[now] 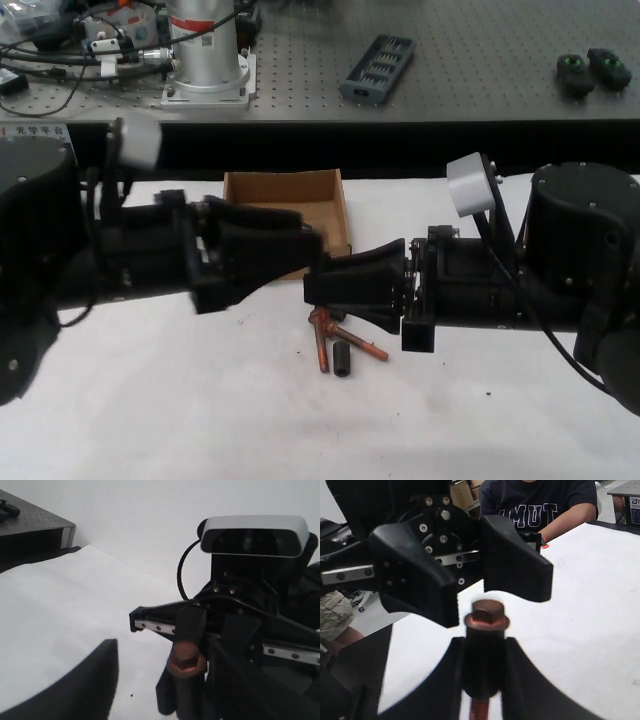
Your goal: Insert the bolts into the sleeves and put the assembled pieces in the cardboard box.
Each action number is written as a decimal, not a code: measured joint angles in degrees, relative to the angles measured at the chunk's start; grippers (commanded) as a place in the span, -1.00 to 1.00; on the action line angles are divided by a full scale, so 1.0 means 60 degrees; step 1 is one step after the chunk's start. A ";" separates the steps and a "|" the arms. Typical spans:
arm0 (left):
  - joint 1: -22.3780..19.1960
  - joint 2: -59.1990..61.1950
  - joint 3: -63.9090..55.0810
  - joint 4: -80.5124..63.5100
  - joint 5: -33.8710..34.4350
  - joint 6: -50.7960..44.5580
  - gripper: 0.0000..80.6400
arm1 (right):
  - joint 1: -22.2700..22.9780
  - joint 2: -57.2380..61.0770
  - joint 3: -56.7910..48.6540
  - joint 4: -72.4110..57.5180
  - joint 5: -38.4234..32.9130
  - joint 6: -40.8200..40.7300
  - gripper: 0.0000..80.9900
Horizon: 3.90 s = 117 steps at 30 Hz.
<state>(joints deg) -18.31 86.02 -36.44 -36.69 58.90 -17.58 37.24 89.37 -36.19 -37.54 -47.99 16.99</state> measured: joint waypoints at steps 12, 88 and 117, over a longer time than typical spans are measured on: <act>0.0973 -0.0491 0.0579 0.0149 0.1343 -0.0388 0.17 | 0.0000 0.0000 0.0000 0.0000 0.0000 0.0000 -0.89; -0.1240 0.0386 0.0035 0.5006 -0.6375 0.0004 -0.13 | -0.0835 -0.2185 -0.0616 0.7531 0.4473 -0.0394 -0.47; -0.2782 0.3290 -0.4148 0.8961 -0.9374 -0.0363 -0.14 | -0.0835 -0.5299 0.0581 0.7483 0.4819 -0.0156 -0.47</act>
<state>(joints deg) -35.00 105.76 -61.32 17.08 2.66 -19.76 32.23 57.58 -32.71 7.36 -19.08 16.06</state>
